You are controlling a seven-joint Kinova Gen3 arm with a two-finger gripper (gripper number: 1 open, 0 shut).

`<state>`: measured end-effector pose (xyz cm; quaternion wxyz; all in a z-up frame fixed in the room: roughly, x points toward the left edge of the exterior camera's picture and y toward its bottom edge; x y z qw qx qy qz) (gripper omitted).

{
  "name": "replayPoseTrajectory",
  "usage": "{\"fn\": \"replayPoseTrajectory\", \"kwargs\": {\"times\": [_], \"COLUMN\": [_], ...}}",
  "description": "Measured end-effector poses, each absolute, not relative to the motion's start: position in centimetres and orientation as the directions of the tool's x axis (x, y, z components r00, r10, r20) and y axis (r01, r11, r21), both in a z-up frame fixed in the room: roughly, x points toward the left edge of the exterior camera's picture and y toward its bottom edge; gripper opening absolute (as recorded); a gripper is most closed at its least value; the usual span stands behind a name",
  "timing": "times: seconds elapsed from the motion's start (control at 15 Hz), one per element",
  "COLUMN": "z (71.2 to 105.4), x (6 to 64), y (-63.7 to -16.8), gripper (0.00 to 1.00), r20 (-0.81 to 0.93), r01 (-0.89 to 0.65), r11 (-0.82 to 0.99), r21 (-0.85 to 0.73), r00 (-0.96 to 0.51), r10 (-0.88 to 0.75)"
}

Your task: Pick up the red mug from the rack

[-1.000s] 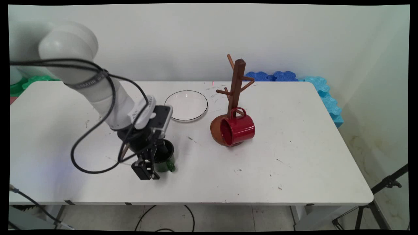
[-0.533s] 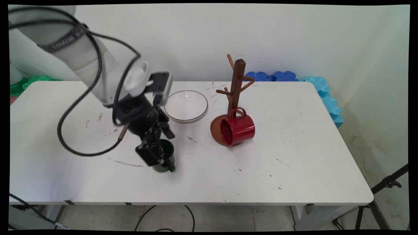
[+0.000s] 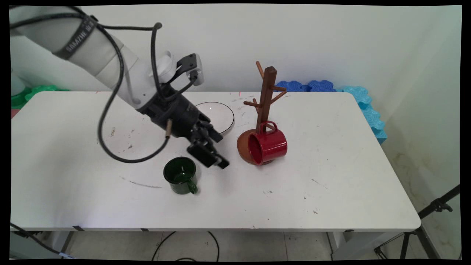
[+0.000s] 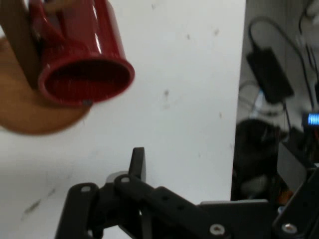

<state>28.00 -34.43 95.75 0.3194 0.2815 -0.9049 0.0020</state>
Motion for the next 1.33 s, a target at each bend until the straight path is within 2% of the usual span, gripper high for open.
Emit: {"fn": "replayPoseTrajectory", "kwargs": {"times": [0.8,1.33], "z": [88.9,84.3], "x": [27.9,27.9], "y": [-33.9,-33.3], "gripper": [1.00,1.00], "r20": [0.774,0.815], "r01": [-0.580,-0.615], "r11": [0.775,0.723], "r21": [0.250,0.314], "r00": [-0.361,-0.215], "r10": [-0.520,-0.538]}}
